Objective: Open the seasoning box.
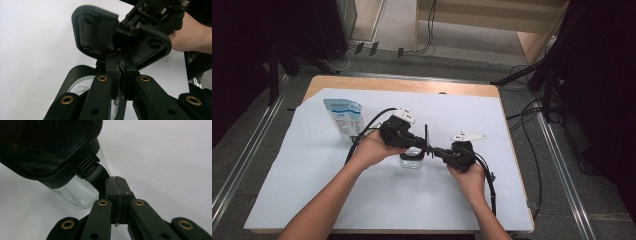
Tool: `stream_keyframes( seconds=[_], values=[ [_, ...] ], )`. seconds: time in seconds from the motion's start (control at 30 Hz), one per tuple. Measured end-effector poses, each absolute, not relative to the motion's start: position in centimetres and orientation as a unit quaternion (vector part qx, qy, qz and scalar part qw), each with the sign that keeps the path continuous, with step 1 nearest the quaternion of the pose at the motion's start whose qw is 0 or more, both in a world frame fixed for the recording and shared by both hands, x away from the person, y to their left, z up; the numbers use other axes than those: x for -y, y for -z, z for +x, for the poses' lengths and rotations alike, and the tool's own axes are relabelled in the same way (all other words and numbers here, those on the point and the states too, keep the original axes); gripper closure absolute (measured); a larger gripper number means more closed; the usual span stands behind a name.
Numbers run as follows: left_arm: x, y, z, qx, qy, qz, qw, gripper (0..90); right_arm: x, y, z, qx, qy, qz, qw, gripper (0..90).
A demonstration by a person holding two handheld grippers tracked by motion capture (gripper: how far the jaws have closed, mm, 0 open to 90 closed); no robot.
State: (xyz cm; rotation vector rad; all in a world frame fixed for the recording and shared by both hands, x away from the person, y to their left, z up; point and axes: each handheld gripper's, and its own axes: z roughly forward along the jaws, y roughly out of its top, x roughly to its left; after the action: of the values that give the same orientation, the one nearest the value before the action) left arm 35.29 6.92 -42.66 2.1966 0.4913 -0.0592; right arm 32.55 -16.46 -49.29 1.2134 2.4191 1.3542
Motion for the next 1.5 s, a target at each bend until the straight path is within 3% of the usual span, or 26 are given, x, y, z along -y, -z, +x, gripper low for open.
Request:
stream_keyframes(
  seconds=[0.97, 1.17, 1.4, 1.5],
  values=[
    [-5.7, 42.9, 35.8, -0.205, 0.035, 0.881, 0.426, 86.1, 16.3, 49.4, 32.6, -0.798, -0.448, 0.399, 0.062, 90.0],
    [-6.7, 42.6, 35.8, -0.216, 0.038, 0.877, 0.428, 75.7, 16.8, 49.2, 32.7, -0.798, -0.448, 0.397, 0.064, 85.9],
    [-8.7, 42.4, 35.6, -0.228, 0.03, 0.864, 0.448, 51.1, 18.0, 49.2, 32.9, -0.794, -0.449, 0.404, 0.064, 67.4],
    [-9.4, 42.4, 35.5, -0.237, 0.032, 0.86, 0.451, 48.4, 18.2, 49.2, 32.8, -0.799, -0.446, 0.399, 0.066, 62.2]
  ],
)
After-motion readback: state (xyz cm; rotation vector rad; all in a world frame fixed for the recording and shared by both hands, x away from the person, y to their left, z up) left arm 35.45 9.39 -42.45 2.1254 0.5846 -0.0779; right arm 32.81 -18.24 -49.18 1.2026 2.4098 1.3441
